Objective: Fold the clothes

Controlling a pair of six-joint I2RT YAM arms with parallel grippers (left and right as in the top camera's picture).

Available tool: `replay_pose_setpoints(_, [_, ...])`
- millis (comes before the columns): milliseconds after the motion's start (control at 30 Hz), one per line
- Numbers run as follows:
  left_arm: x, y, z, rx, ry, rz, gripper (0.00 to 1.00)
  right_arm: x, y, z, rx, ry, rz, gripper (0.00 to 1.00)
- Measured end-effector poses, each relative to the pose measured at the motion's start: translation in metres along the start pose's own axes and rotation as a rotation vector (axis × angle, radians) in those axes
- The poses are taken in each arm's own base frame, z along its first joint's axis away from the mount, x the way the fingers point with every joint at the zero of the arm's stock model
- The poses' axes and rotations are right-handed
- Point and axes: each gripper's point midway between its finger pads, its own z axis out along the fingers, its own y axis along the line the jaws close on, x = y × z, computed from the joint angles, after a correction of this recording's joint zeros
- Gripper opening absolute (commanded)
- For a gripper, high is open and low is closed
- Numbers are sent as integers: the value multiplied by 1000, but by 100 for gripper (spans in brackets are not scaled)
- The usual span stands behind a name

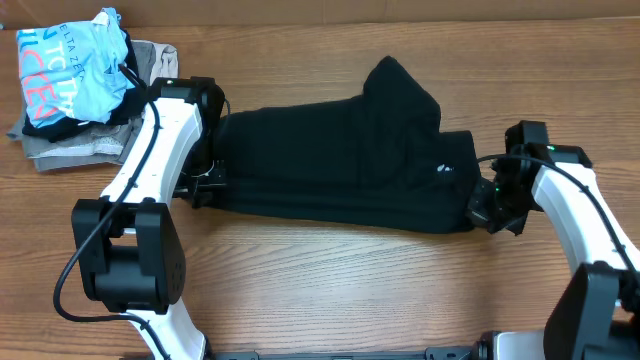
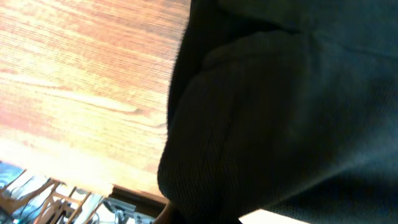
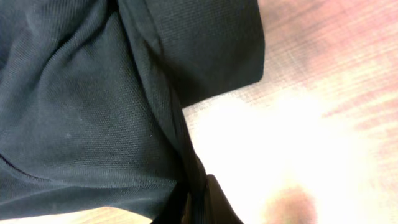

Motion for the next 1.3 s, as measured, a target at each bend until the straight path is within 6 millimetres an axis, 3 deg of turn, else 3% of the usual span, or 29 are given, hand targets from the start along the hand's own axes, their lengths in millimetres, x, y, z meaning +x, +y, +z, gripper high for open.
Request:
replay_pose_setpoints(67, [2,2,0,-4,9,-3,4,4,-2,-3,1,5,8,4])
replay_pose_setpoints(100, [3,2,1,-6,12,-3,4,6,-4,-4,4,14,13,9])
replay_pose_setpoints(200, [7,3,3,-12,29,-1,10,10,-5,-4,11,30,12,37])
replay_pose_setpoints(267, [7,4,3,-17,31,-1,27,10,-7,-4,17,29,17,54])
replay_pose_setpoints(533, [15,10,4,-48,60,3,57,9,-10,-4,28,25,23,55])
replay_pose_setpoints(633, [15,10,4,-44,61,13,59,7,-8,-7,25,19,18,57])
replay_pose_setpoints(800, [12,6,4,-25,52,20,68,-19,15,-42,-51,-73,-57,67])
replay_pose_setpoints(867, [7,1,4,3,34,26,78,-35,31,-64,-104,-139,-104,72])
replay_pose_setpoints(967, [-12,-13,-1,79,-40,48,100,-56,56,-100,-175,-254,-181,72])
replay_pose_setpoints(1100, [-59,-35,-24,192,-246,99,100,-78,93,-137,-248,-411,-304,72])
replay_pose_setpoints(1300, [-119,-44,-55,271,-483,123,100,-86,128,-152,-303,-514,-411,72])
